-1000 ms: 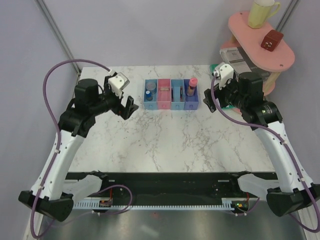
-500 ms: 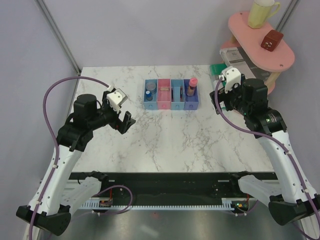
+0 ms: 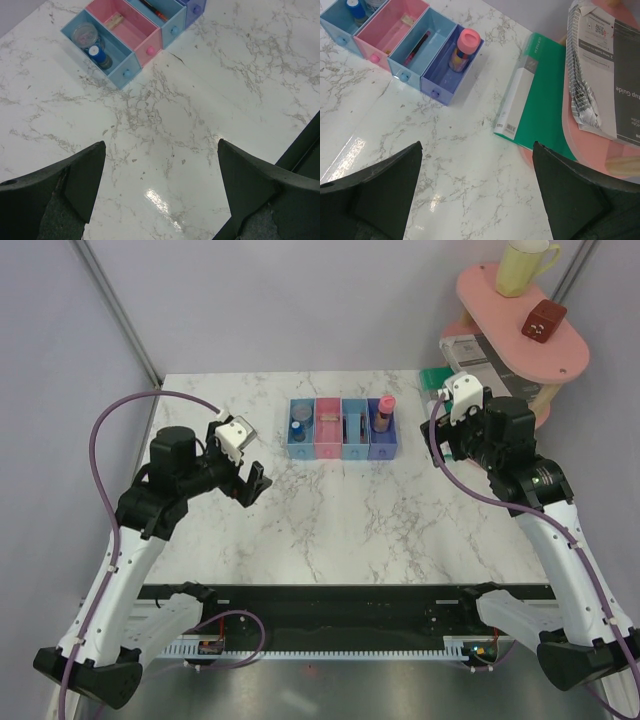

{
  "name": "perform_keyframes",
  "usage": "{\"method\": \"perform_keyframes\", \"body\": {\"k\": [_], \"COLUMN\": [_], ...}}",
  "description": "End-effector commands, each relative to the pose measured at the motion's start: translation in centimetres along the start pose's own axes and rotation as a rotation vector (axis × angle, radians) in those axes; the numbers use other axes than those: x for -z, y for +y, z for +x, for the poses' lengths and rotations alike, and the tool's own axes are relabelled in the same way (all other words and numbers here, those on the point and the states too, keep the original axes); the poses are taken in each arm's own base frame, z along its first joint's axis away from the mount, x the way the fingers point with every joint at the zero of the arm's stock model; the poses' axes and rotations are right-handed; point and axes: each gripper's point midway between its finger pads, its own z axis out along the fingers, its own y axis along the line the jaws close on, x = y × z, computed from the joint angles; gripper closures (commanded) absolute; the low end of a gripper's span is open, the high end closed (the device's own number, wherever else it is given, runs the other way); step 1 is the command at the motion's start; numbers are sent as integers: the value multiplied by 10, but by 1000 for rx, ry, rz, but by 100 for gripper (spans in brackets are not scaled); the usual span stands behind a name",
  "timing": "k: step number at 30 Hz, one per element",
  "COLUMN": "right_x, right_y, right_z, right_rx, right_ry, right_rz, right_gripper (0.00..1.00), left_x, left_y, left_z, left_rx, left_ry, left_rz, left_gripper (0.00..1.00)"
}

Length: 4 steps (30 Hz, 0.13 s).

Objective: Sort the stationery into containers
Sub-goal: Reset both arms

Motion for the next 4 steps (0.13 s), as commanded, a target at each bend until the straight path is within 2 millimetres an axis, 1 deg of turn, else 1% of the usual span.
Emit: {"method": "perform_keyframes", "body": {"k": [1,4], "right_x": [5,6], "right_y": [-10,-11], "right_z": [-16,-21], "right_rx": [-1,0], "right_ry": [-51,-62], "right_rz": [40,38], "right_gripper": [2,2], "left_x": [4,5], "left_y": [3,4], "left_z": [-22,-22], "left_rx": [-15,-14], "left_ry": [-67,-67], "left_rz": [-9,-12], "left_gripper": [0,0]}}
